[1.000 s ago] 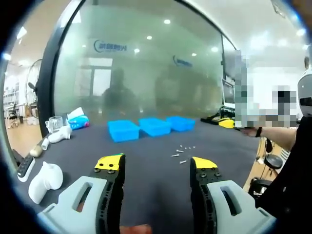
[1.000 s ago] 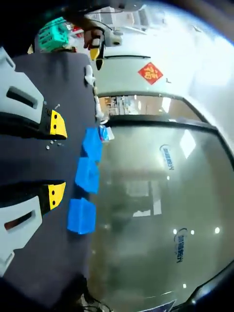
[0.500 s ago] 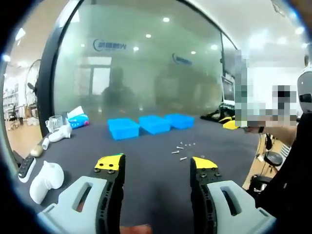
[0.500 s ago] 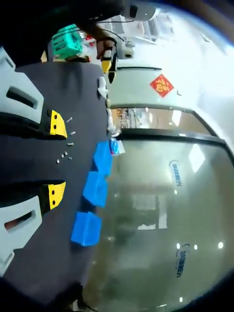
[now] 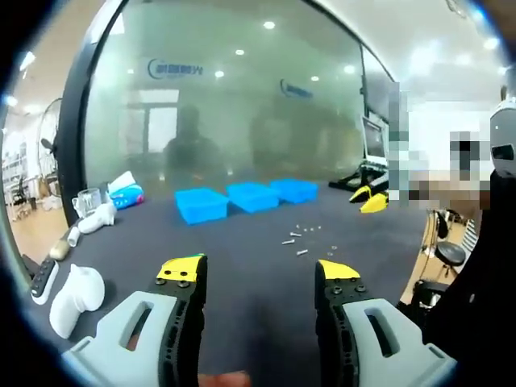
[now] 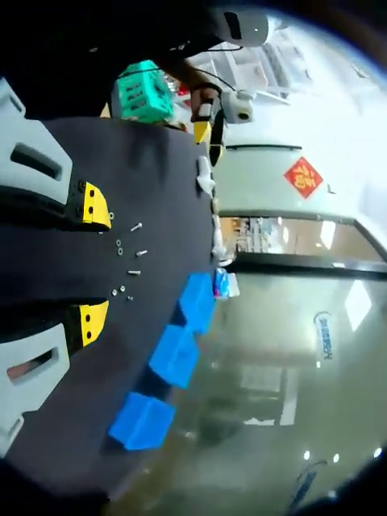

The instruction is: Sort the screws, nuts, and washers into the corresponding bins

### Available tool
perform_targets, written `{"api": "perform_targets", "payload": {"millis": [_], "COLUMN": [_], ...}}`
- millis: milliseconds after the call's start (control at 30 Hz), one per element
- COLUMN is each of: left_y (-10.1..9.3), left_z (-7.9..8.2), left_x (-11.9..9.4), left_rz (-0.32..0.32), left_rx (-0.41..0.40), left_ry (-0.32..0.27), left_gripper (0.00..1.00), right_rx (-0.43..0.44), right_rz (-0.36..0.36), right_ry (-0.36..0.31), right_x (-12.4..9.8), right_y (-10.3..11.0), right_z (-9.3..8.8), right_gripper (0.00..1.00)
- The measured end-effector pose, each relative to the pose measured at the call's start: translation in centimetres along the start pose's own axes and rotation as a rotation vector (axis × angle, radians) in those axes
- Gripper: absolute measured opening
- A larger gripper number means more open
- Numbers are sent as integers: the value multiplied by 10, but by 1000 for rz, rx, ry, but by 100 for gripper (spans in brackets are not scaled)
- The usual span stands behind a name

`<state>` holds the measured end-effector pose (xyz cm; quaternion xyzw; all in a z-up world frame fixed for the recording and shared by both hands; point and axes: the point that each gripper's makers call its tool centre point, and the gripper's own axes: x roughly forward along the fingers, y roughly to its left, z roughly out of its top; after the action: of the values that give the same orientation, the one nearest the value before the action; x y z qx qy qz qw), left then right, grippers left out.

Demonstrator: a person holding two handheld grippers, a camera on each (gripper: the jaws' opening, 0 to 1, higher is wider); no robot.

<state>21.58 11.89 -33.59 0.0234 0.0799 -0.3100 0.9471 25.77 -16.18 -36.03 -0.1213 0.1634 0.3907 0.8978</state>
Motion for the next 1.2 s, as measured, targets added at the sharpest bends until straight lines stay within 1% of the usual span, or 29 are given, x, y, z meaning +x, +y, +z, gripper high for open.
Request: {"api": "perform_targets", "payload": {"millis": [200, 333, 400, 700, 833, 933, 1200], "left_y": [0, -2, -3, 0, 1, 4, 6], "left_z": [-3, -7, -9, -9, -12, -12, -17], "left_x": [-2, -2, -2, -2, -2, -2, -3], "left_rz": [-10, -23, -28, -23, -18, -11, -10], "left_rx": [6, 8, 4, -4, -9, -14, -26], "left_ry": [10, 20, 25, 24, 30, 31, 34], "left_gripper": [52, 52, 52, 52, 52, 52, 52], "right_rx": [-40, -56, -66, -107, -111, -141, -153], "right_rz": [38, 53, 61, 110, 123, 132, 161], "right_ry": [55, 100, 114, 203, 268, 312, 403], "right_x": [9, 17, 18, 46, 59, 69, 91], "right_y": [7, 8, 3, 11, 12, 13, 12], "right_z": [6, 7, 9, 12, 8, 6, -2], "right_gripper": [29, 28, 28, 27, 27, 26, 24]}}
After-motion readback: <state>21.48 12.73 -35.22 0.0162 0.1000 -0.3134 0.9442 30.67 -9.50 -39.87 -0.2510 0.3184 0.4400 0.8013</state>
